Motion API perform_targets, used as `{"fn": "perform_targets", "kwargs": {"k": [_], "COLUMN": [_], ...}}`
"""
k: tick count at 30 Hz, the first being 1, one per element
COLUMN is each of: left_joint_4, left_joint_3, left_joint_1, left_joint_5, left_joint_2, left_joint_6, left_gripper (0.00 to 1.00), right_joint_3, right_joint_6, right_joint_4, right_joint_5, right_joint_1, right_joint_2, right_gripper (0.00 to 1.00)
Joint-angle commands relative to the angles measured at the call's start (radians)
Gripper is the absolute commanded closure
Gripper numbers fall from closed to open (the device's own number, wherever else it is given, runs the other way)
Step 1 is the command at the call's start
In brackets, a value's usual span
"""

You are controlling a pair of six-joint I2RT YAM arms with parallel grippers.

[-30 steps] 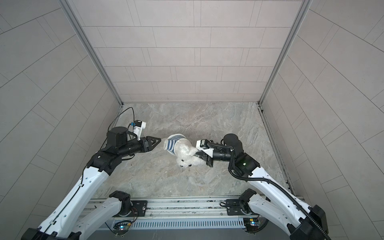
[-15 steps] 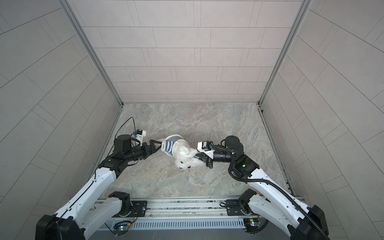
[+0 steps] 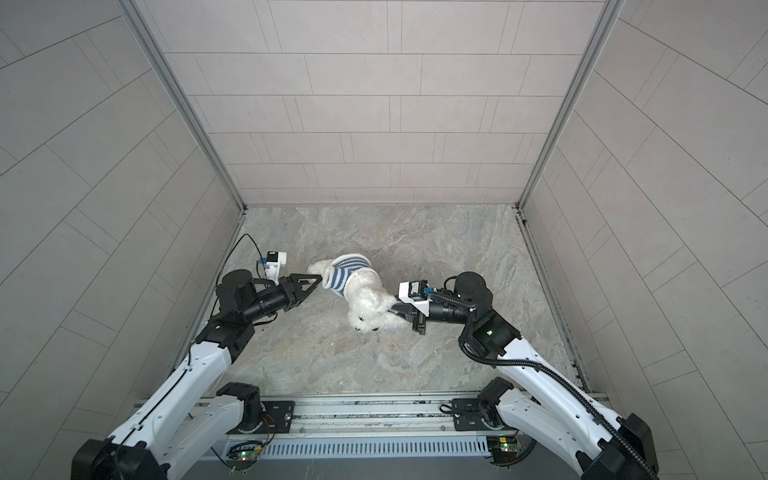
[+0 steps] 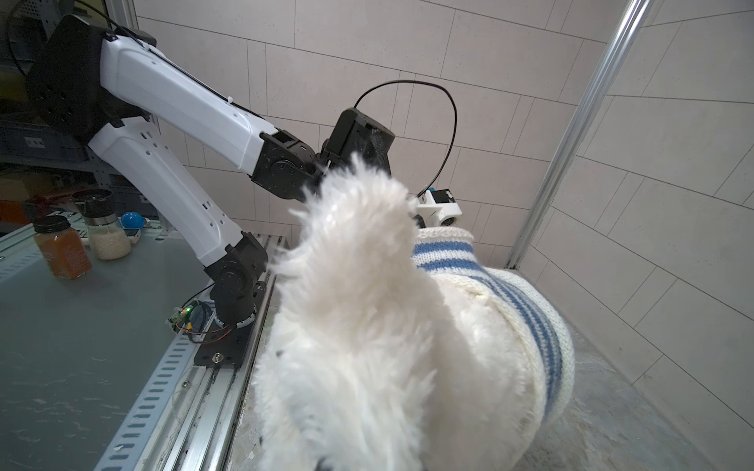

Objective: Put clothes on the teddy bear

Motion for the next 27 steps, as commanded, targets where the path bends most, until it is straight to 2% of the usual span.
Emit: {"fn": "perform_targets", "kwargs": {"k": [1, 3, 4, 5, 7, 9, 12, 15, 21, 22, 23, 25, 27], "left_joint_4": [0.053, 0.063, 0.083, 0.114, 0.179, 0.211, 0.206, 0.175, 0.115, 0.113, 0.109, 0.089, 0.100], "left_joint_3": [0.019, 0.019, 0.013, 0.008, 0.002, 0.005, 0.023, 0.032, 0.052, 0.058, 0.063, 0.069, 0.063], "left_joint_1": [0.001, 0.001, 0.001, 0.001, 0.001, 0.001, 0.000, -0.001, 0.000, 0.000, -0.001, -0.001, 0.000], "left_joint_5": [-0.006, -0.028, -0.036, -0.038, -0.039, -0.037, -0.022, -0.016, -0.043, -0.051, -0.061, -0.098, -0.124], "left_joint_2": [-0.013, -0.010, -0.006, -0.001, 0.012, 0.021, 0.020, -0.002, -0.034, -0.037, -0.039, -0.051, -0.052], "left_joint_6": [-0.034, -0.048, -0.064, -0.085, -0.128, -0.150, -0.148, -0.140, -0.116, -0.116, -0.110, -0.079, -0.068], "left_gripper": [0.49, 0.26, 0.19, 0.17, 0.18, 0.25, 0.48, 0.50, 0.89, 0.96, 1.00, 1.00, 1.00], "right_joint_3": [-0.005, -0.024, -0.031, -0.030, -0.029, -0.028, -0.034, -0.041, -0.059, -0.062, -0.070, -0.108, -0.142], "right_joint_6": [0.021, 0.044, 0.049, 0.054, 0.061, 0.066, 0.069, 0.077, 0.067, 0.059, 0.044, 0.023, 0.057], "right_joint_4": [0.098, 0.124, 0.127, 0.127, 0.131, 0.139, 0.149, 0.166, 0.166, 0.146, 0.119, 0.061, 0.077], "right_joint_5": [-0.044, -0.045, -0.046, -0.048, -0.051, -0.054, -0.049, -0.042, 0.004, 0.017, 0.028, 0.110, 0.152], "right_joint_1": [0.002, 0.001, 0.002, 0.001, 0.002, 0.001, 0.001, 0.002, 0.001, 0.001, 0.001, -0.003, -0.007], "right_joint_2": [-0.034, -0.042, -0.047, -0.048, -0.054, -0.062, -0.067, -0.066, -0.077, -0.080, -0.085, -0.084, -0.047], "right_gripper": [1.00, 1.00, 1.00, 1.00, 1.00, 1.00, 1.00, 1.00, 1.00, 0.97, 0.86, 0.68, 0.59]}}
